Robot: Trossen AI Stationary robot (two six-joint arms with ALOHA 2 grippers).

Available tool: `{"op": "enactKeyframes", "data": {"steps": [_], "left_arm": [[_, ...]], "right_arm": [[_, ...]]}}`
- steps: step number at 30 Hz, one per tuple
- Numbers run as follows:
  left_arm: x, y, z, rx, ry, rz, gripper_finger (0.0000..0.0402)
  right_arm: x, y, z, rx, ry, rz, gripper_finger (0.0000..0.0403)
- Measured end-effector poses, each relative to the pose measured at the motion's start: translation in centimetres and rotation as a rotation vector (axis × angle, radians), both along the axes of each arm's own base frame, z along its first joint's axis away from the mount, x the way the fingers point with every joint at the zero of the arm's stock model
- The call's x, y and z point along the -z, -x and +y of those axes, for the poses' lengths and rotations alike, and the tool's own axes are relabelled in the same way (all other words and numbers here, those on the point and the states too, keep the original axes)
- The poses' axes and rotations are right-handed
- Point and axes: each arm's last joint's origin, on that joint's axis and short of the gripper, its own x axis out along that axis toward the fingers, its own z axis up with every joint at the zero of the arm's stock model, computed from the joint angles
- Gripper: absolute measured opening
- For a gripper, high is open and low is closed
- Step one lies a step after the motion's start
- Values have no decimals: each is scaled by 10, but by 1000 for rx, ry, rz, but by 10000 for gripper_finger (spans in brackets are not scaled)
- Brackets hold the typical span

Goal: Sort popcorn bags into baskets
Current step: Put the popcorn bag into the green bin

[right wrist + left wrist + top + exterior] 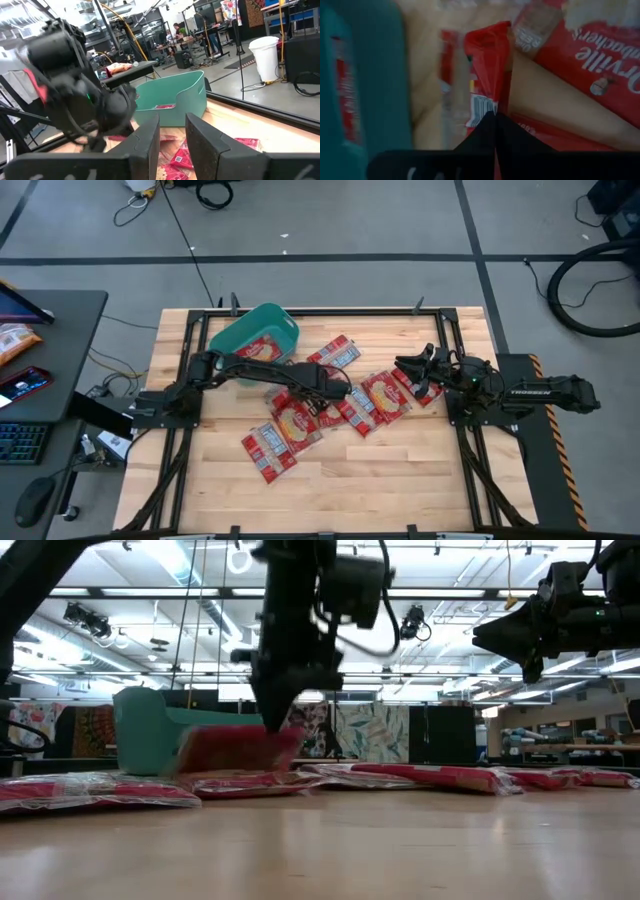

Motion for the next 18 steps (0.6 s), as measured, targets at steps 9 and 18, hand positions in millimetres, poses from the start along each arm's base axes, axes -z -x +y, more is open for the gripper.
{"op": "enactKeyframes", "data": {"steps": [9, 18], "left_arm": [[-44, 11, -2, 10, -57, -35, 2], [-50, 16, -4, 21, -60, -13, 1]], "right_arm": [[0, 0, 0, -1, 0, -1, 98], [0, 0, 0, -1, 1, -1, 98]]}}
